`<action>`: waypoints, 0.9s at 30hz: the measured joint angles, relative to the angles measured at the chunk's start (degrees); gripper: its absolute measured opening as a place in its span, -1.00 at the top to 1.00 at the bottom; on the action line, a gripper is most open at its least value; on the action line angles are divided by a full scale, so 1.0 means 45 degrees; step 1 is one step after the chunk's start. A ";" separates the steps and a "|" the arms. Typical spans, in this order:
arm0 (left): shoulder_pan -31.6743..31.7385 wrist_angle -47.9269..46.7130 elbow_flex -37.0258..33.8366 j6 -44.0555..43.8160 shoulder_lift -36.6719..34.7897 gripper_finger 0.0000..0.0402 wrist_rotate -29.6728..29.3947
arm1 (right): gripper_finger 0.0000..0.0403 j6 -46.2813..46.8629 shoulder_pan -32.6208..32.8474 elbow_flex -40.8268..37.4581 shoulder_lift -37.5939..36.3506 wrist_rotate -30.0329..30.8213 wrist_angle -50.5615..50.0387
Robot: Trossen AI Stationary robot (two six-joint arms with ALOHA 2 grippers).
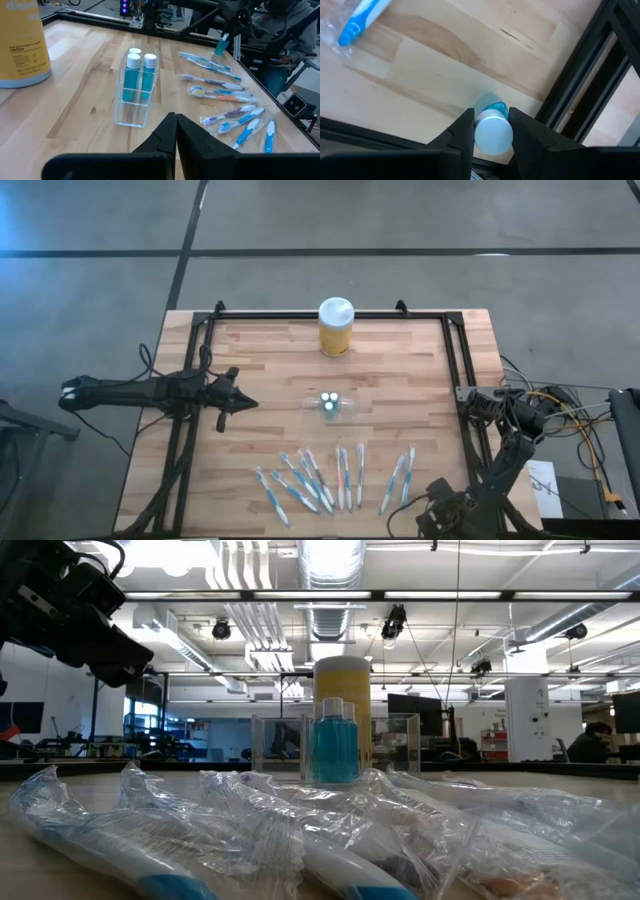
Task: Pick & Place toothbrushing station
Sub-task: Put the blue mouthwash into the transparent organizer
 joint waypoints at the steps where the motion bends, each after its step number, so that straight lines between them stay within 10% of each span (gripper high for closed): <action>1: 0.0000 0.0003 0.0000 0.0000 -0.0002 0.93 0.0002 | 0.52 -0.0002 -0.0008 0.0000 -0.0014 0.0000 0.0008; 16: 0.0000 0.0255 0.0000 -0.0010 -0.0005 0.93 -0.0003 | 0.54 -0.0951 -0.0889 0.0010 -0.2076 0.3049 -0.0438; 27: 0.0000 0.0257 0.0000 0.0022 -0.0001 0.93 -0.0008 | 0.54 -0.8373 -0.5161 0.0073 -0.4119 0.7142 0.0492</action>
